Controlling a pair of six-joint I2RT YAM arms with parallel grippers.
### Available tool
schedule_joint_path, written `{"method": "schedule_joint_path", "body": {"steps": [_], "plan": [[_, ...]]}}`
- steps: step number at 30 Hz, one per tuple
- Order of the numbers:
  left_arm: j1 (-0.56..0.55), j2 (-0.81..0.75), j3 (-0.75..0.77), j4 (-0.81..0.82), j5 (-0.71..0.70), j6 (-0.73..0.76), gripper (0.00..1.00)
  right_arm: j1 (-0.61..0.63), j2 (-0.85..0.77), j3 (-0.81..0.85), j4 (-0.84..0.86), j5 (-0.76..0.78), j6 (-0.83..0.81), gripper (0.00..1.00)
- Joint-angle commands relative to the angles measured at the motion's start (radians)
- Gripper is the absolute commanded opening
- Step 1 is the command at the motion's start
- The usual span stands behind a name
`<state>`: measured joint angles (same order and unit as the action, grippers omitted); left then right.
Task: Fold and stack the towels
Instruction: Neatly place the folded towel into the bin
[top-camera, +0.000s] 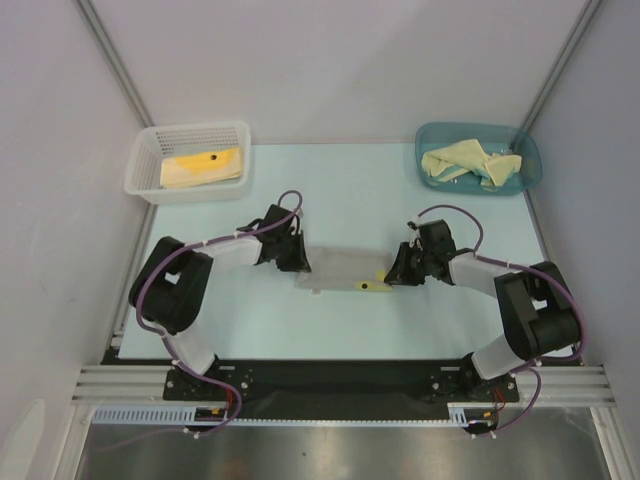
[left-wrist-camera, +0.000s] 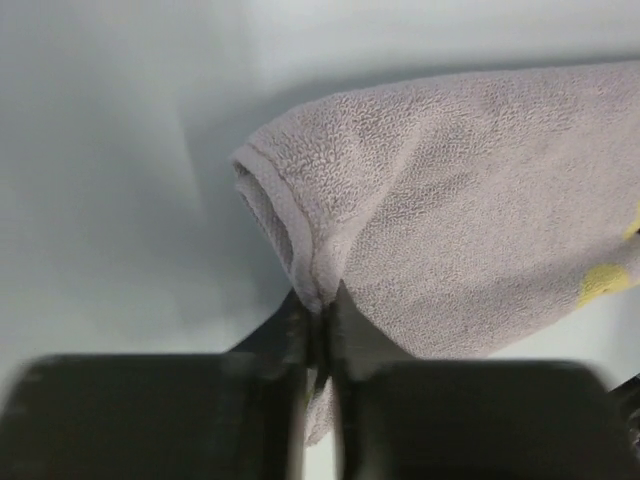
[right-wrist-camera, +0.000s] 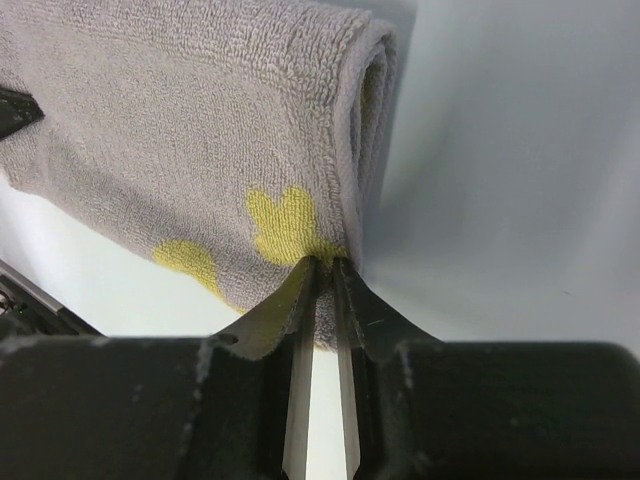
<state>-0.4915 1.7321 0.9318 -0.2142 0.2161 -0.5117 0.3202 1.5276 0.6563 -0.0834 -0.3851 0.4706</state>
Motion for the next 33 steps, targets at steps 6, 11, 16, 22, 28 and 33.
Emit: {"method": "schedule_joint_path", "body": {"steps": [6, 11, 16, 22, 28, 33], "plan": [[-0.053, -0.008, 0.125, -0.207, -0.135, 0.025, 0.00, 0.019, -0.032, 0.019, -0.016, 0.014, -0.010, 0.24], [-0.122, 0.027, 0.269, -0.333, -0.286, 0.010, 0.00, 0.031, -0.147, 0.077, -0.070, 0.018, 0.016, 0.47], [-0.163, 0.082, 0.338, -0.410, -0.395, -0.019, 0.00, 0.026, -0.243, 0.135, -0.142, 0.041, 0.005, 0.61], [-0.179, 0.106, 0.401, -0.439, -0.461, -0.008, 0.00, 0.014, -0.336, 0.169, -0.199, 0.058, -0.003, 0.67], [-0.127, 0.185, 0.548, -0.475, -0.482, 0.090, 0.00, 0.016, -0.369, 0.192, -0.223, 0.074, -0.001, 1.00], [-0.039, 0.273, 0.712, -0.528, -0.471, 0.176, 0.00, 0.011, -0.366, 0.193, -0.214, 0.083, -0.009, 1.00]]}}
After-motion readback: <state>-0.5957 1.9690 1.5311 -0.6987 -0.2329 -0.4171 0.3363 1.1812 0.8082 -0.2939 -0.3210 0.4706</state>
